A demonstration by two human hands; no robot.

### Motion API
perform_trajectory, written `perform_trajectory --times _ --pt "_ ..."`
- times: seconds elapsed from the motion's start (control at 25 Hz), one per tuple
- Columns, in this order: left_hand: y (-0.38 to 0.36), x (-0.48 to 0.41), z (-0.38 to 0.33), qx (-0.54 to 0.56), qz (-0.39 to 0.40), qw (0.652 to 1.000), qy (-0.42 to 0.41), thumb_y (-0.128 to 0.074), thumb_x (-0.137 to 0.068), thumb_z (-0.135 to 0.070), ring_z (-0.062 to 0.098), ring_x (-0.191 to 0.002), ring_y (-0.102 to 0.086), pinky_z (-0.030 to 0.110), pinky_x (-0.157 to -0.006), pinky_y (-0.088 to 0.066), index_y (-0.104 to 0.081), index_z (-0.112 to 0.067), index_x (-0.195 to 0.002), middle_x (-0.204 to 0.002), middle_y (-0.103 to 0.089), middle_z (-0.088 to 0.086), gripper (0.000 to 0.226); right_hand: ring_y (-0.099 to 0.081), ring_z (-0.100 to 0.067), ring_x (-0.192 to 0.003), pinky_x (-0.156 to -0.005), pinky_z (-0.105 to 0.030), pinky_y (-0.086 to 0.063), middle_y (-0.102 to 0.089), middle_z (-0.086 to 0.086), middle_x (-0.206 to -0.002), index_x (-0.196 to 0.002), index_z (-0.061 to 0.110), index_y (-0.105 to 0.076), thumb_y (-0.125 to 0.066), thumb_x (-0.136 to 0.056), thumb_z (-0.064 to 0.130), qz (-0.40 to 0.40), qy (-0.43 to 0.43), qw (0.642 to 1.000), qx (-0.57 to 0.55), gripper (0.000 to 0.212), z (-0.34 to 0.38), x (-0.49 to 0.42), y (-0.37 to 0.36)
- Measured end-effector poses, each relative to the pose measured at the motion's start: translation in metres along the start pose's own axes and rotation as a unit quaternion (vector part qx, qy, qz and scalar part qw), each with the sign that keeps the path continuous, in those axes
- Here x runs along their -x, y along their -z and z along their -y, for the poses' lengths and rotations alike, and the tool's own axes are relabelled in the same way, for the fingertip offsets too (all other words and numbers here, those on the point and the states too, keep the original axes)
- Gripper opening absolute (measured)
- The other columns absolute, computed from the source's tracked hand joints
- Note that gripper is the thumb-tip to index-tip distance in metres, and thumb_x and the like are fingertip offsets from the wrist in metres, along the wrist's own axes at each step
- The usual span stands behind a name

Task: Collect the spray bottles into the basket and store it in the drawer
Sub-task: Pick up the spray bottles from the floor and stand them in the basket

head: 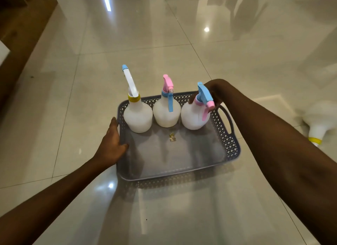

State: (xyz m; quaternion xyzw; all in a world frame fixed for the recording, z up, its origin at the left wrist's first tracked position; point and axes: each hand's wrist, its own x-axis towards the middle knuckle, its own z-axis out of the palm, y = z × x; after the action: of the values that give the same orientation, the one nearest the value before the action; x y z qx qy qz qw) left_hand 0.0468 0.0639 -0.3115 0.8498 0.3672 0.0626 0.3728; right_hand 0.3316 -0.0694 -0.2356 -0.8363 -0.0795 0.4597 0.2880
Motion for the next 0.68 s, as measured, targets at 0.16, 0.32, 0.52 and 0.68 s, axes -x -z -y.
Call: perform_trajectory --times 0.16,0.32,0.52,0.68 --pt "-0.007 0.003 -0.001 0.026 -0.046 0.999 -0.008 -0.053 -0.085 0.004 0.032 -0.141 -0.026 0.036 -0.111 -0.026 -0.011 -0.006 -0.147 -0.155 -0.022 0.013 0.075 -0.055 -0.025 -0.058 -0.029 -0.025 -0.047 -0.050 -0.013 -0.075 -0.075 0.001 -0.048 -0.043 -0.094 0.009 -0.041 -0.014 0.999 -0.030 0.021 -0.007 -0.014 0.014" --pt "-0.017 -0.001 -0.007 0.066 -0.072 0.995 -0.001 -0.049 -0.084 0.011 0.033 -0.135 -0.035 0.035 -0.104 -0.034 -0.015 -0.008 -0.146 -0.151 -0.031 0.012 0.073 -0.051 -0.020 -0.062 -0.038 -0.021 -0.052 -0.049 -0.013 -0.088 -0.097 0.006 -0.050 -0.041 -0.093 0.008 -0.057 0.042 0.996 -0.059 0.010 -0.033 -0.025 0.010" --pt "-0.025 -0.009 -0.009 0.084 -0.068 0.994 0.004 -0.059 -0.084 0.002 0.033 -0.134 -0.038 0.040 -0.102 -0.040 -0.014 -0.011 -0.147 -0.151 -0.033 0.012 0.078 -0.061 -0.026 -0.078 -0.052 -0.026 -0.053 -0.061 -0.009 -0.098 -0.102 0.018 -0.059 -0.049 -0.077 -0.005 -0.159 0.187 0.969 -0.022 0.035 -0.079 -0.011 0.012" --pt "-0.033 -0.012 -0.023 0.087 -0.055 0.995 -0.013 -0.057 -0.086 -0.001 0.036 -0.125 -0.046 0.038 -0.092 -0.043 -0.015 -0.013 -0.146 -0.144 -0.041 0.013 0.074 -0.055 -0.028 -0.112 -0.095 -0.043 -0.047 -0.053 -0.005 -0.130 -0.134 0.020 -0.040 -0.070 -0.070 0.007 -0.148 0.241 0.953 0.108 0.072 -0.104 0.003 0.008"
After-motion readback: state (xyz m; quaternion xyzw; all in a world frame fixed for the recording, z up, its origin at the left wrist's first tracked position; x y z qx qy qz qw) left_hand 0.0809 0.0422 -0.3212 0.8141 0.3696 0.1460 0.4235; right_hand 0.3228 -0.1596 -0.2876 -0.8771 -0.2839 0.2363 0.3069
